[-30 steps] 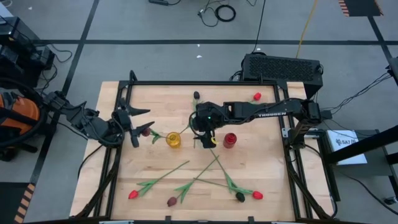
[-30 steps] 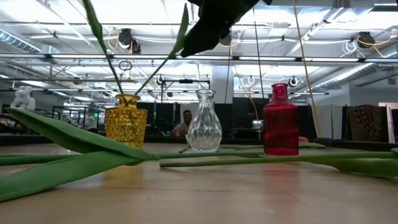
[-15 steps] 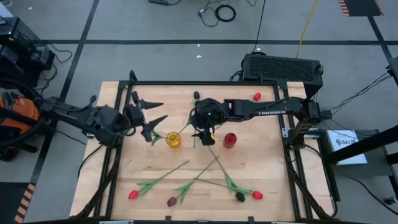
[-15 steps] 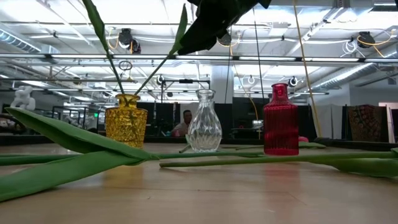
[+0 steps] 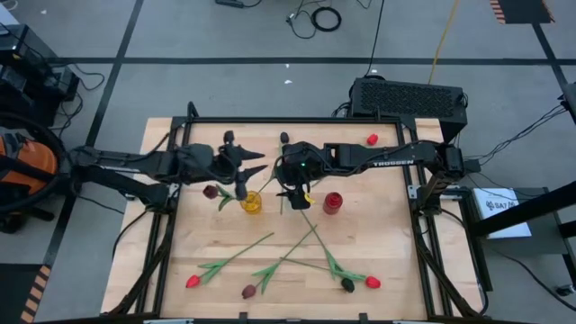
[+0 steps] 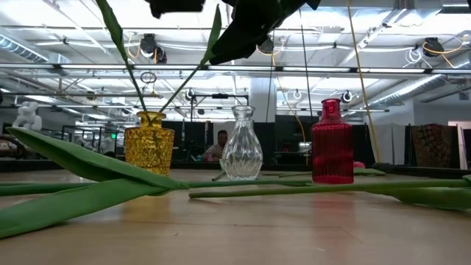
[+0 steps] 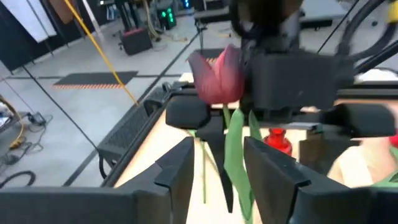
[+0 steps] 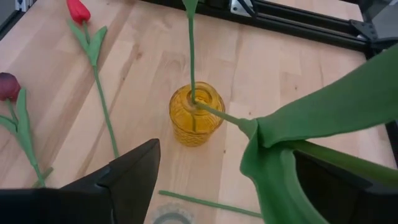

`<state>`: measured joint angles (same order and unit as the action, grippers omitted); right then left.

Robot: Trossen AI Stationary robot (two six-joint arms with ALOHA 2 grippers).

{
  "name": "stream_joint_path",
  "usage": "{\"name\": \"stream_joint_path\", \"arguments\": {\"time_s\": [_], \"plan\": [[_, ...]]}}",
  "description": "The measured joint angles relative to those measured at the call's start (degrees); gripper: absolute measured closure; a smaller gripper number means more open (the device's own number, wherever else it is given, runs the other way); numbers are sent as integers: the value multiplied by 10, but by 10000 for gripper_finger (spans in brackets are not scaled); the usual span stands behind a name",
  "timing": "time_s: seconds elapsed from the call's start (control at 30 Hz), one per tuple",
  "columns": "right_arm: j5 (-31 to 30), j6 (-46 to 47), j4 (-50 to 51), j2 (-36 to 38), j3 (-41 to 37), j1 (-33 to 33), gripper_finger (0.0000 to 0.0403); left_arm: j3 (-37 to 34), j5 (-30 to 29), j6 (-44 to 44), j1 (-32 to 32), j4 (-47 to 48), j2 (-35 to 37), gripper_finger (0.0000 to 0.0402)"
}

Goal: Sort flowers into vase by color
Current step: Put the top red tulip into the yellow vase

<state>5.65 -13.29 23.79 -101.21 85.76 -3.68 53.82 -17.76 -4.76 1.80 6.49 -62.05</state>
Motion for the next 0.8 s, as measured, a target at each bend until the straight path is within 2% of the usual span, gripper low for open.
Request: {"name": "stream_joint_path", "arguments": {"time_s": [0.2, 0.4, 0.57, 0.8], "plan": [[0, -6, 3, 0, 0, 0, 90, 0, 6, 15, 0, -11, -31, 263], [0, -11, 3, 0, 0, 0, 90, 0, 27, 41, -2, -2, -49, 231], [-1, -13, -2, 0, 0, 0, 90, -1, 42, 73, -2, 70, -58, 199], [0, -23, -1, 0, 0, 0, 90, -12, 46, 85, -3, 59, -67, 186]]}}
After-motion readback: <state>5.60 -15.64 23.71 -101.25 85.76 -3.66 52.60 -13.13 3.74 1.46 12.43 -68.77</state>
